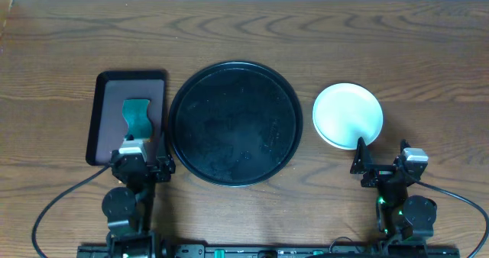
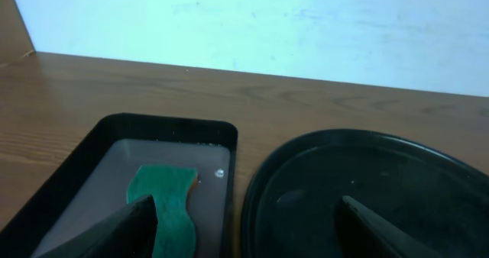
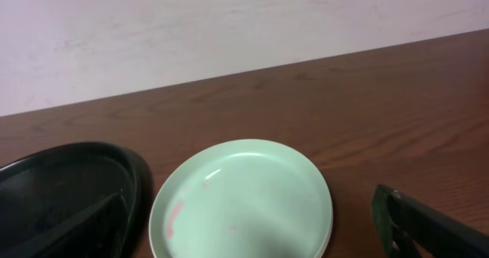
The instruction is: Clean dirty plates on tray and stack at the side
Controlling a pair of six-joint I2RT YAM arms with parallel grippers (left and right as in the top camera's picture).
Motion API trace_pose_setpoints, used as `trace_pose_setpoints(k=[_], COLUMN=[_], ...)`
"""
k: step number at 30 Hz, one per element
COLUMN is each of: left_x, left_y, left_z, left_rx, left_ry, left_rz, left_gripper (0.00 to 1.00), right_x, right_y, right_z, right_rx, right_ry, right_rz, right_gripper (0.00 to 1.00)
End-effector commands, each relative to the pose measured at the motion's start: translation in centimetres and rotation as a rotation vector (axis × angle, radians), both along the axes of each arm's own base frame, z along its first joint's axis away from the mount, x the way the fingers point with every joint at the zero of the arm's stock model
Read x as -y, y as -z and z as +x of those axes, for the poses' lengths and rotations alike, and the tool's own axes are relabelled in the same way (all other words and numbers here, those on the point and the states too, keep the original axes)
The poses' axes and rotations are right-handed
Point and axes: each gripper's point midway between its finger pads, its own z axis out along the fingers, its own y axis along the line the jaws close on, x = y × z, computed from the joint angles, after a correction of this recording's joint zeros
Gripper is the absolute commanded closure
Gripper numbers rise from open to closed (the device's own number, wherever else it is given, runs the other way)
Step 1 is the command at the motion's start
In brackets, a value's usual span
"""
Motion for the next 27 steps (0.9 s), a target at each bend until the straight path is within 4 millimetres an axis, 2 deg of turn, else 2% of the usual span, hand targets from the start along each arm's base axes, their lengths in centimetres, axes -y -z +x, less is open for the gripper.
trace_pose_setpoints(k=[1,8,11,27], left_x=[-0.1,0.3,0.2,0.2], left_y=[0.9,2.1,1.5,2.2], left_z=[-0.2,-0.8,-1.0,-0.9], left_rx=[0.011,-0.020,0.006,-0.025], left_ry=[0.001,0.016,0.008,0.010], left_rz=[0.056,0.085,0.088,0.084], left_gripper=[0.25,0.25,0.25,0.25], right_x=[-0.2,-0.2,-0.2,-0.2], right_y=[0.1,0.1,0.1,0.1], right_z=[0.0,0.0,0.0,0.0], right_rx=[-0.004,-0.004,-0.004,-0.004], right_ry=[-0.010,-0.010,-0.010,-0.010], right_rz=[-0.014,-0.014,-0.014,-0.014], right_gripper=[0.01,0.01,0.01,0.01])
